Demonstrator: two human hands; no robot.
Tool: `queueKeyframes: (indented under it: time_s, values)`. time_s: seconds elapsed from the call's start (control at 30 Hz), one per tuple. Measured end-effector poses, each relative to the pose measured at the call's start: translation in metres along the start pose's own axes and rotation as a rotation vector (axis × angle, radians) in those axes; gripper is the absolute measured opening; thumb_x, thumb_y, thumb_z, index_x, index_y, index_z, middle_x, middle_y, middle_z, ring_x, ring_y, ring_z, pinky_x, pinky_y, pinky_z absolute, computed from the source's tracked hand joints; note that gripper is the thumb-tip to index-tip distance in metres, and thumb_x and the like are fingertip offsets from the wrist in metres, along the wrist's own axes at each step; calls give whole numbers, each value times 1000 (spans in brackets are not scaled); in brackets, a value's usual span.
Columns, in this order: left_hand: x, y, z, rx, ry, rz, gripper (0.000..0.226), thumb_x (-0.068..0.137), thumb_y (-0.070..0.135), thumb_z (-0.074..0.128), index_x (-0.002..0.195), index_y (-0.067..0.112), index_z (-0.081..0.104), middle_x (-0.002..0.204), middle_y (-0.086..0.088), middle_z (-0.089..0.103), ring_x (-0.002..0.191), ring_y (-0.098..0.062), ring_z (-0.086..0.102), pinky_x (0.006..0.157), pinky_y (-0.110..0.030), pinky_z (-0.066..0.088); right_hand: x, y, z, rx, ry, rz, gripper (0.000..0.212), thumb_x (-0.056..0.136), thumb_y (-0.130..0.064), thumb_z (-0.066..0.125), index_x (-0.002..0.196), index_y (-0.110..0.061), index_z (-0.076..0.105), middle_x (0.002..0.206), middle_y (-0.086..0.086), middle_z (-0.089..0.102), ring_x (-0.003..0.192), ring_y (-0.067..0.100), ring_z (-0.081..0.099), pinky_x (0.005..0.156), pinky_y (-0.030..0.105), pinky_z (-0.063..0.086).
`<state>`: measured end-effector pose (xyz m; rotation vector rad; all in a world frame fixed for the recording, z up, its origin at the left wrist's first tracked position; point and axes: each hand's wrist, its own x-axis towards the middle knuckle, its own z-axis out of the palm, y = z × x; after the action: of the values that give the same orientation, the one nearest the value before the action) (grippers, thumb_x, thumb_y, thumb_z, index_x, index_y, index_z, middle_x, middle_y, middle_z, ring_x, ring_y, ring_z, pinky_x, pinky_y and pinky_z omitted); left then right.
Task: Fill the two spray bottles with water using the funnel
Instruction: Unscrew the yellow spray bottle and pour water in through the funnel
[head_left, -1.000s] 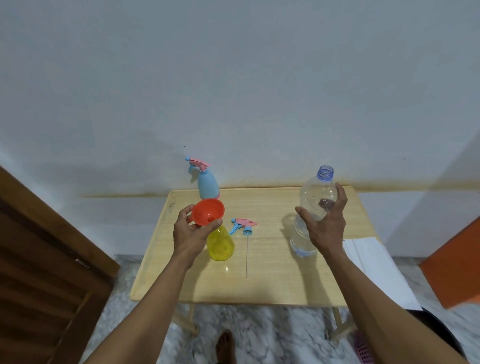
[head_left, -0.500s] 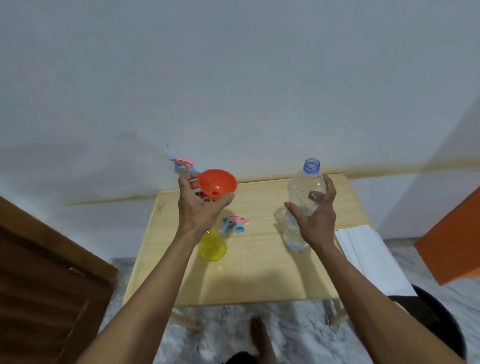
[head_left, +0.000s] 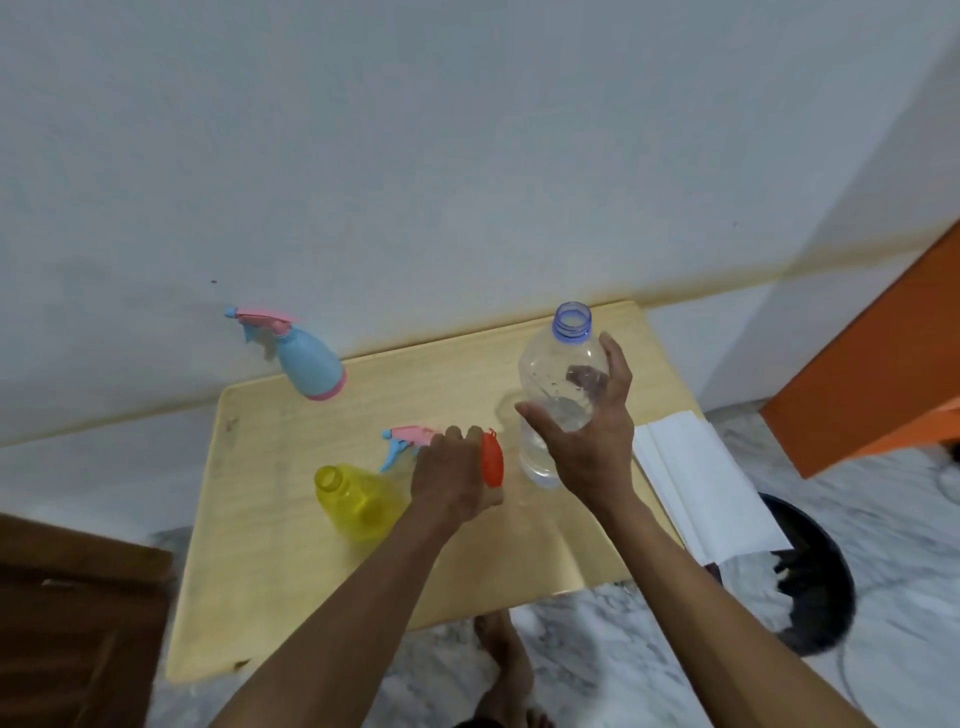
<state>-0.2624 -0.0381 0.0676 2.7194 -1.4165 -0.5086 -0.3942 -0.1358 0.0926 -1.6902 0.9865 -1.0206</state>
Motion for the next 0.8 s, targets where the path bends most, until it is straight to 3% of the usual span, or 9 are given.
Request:
queueKeyframes:
  time_s: [0.1, 0.23, 0.3, 0.7, 0.8]
  values:
    - [12, 3, 13, 108, -85, 48, 74, 74, 46, 81, 135, 17, 52, 126, -9, 56, 117, -28, 54, 92, -39, 47, 1, 1, 1, -23, 11, -10, 109, 69, -34, 93, 146, -47, 16, 140, 4, 58, 120, 18, 61, 90, 27, 52]
    - [21, 6, 28, 114, -156, 64, 68, 79, 41, 79, 137, 15, 53, 134, -10, 50, 124, -27, 48, 98, -39, 45, 1, 6, 3, -31, 22, -14, 109, 68, -32, 94, 146, -46, 18, 132, 5, 62, 116, 15, 61, 85, 5, 46]
    - [22, 8, 34, 97, -173, 57, 69, 80, 39, 80, 140, 16, 52, 137, -9, 49, 127, -26, 46, 101, -38, 45, 1, 7, 3, -23, 19, -1, 109, 68, -32, 94, 146, -47, 18, 130, 5, 63, 116, 16, 62, 84, 1, 44]
    - [23, 7, 45, 83, -139, 37, 72, 81, 38, 81, 142, 17, 50, 140, -6, 47, 130, -24, 44, 103, -36, 46, 1, 6, 4, -40, 13, 2, 107, 70, -31, 92, 145, -46, 17, 134, 6, 61, 117, 18, 62, 80, -4, 41]
    - [21, 5, 45, 93, -127, 31, 78, 78, 44, 82, 145, 20, 48, 141, -5, 47, 130, -23, 44, 102, -37, 46, 0, 2, 2, -37, 11, 6, 108, 70, -31, 92, 145, -46, 16, 136, 6, 60, 119, 18, 61, 86, 9, 47]
